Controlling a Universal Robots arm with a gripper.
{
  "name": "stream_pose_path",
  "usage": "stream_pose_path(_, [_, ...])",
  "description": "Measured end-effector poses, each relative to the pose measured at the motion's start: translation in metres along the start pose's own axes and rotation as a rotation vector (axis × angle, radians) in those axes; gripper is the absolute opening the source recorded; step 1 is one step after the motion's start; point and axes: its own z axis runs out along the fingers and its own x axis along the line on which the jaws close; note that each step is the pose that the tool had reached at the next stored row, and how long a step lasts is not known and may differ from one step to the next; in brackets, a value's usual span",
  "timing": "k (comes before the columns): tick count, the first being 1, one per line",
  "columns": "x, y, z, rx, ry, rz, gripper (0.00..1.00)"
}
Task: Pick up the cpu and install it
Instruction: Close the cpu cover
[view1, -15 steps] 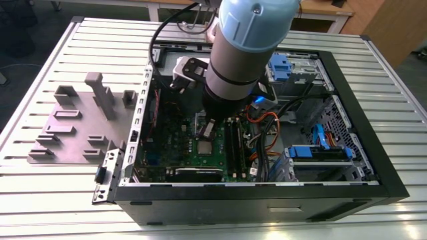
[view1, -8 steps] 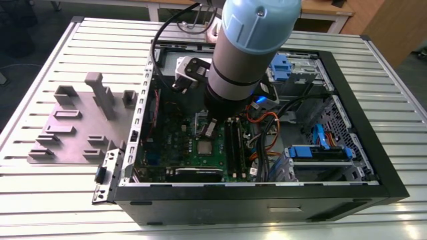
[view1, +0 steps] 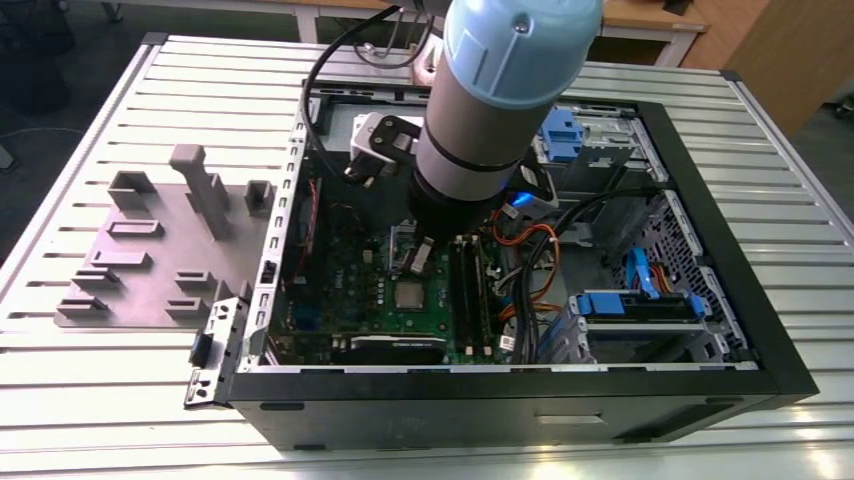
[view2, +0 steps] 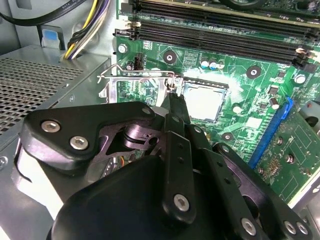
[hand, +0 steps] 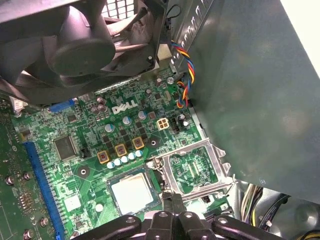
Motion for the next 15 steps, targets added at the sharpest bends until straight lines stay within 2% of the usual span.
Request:
stream_pose_path(5, [-0.0048,-0.0046,0.0000,-0.0018,-0.0037,0.000,0.11])
stream_pose_path(8, [-0.0091,-0.0052,0.0011,-0.0020,-0.0052,0.001,0.11])
stream_pose_path(10, [-0.0102,-0.0055,0.0018,-0.0053,-0.0126,0.001,0.11])
stream_pose_path(13, [-0.0110,-0.0064,0.0033,-0.0119,-0.0296,0.006,0.11])
stream_pose_path(15, [-0.0112,-0.0069,0.0045,-0.0116,-0.0347,0.018,0.11])
